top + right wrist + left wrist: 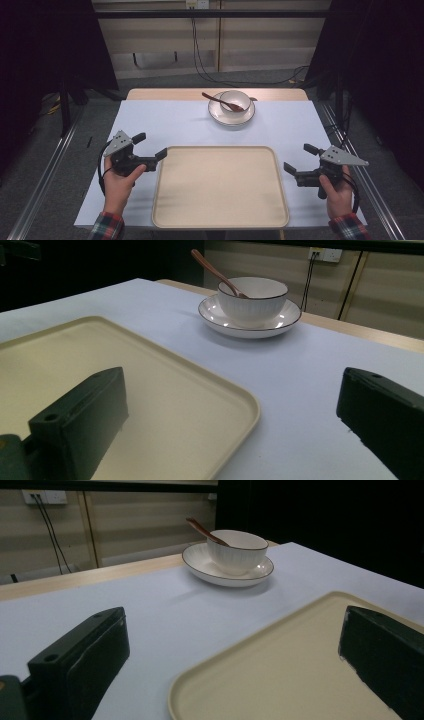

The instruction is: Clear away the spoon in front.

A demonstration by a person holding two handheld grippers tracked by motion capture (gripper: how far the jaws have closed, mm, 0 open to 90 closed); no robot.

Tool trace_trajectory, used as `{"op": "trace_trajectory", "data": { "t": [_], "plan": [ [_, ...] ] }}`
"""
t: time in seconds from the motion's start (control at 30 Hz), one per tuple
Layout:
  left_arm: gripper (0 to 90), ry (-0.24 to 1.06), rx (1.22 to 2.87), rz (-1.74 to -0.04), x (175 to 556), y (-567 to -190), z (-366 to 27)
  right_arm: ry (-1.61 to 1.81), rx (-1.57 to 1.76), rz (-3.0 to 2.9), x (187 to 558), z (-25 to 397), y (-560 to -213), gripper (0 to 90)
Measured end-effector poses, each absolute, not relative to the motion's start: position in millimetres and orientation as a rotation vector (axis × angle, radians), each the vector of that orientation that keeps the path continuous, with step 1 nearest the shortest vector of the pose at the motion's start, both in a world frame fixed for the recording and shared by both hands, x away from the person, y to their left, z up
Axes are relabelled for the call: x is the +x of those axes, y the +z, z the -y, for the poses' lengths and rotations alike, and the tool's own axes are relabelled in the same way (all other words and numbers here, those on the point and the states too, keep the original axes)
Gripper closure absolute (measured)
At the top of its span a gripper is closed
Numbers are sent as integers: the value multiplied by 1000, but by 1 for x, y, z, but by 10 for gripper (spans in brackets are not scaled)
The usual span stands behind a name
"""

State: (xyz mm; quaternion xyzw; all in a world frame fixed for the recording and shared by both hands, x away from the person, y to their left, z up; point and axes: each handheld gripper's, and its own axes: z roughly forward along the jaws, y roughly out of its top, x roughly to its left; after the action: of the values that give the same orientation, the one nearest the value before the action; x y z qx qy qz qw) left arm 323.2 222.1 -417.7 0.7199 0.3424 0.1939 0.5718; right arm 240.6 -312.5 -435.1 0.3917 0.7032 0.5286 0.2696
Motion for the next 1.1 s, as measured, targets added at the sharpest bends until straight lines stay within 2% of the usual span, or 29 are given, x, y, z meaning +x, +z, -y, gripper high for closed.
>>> {"op": "trace_trajectory", "data": {
  "t": [1.1],
  "plan": [
    [0,383,1693,-804,406,-415,-155,1382,1053,-1912,239,304,-438,0]
  ]
}}
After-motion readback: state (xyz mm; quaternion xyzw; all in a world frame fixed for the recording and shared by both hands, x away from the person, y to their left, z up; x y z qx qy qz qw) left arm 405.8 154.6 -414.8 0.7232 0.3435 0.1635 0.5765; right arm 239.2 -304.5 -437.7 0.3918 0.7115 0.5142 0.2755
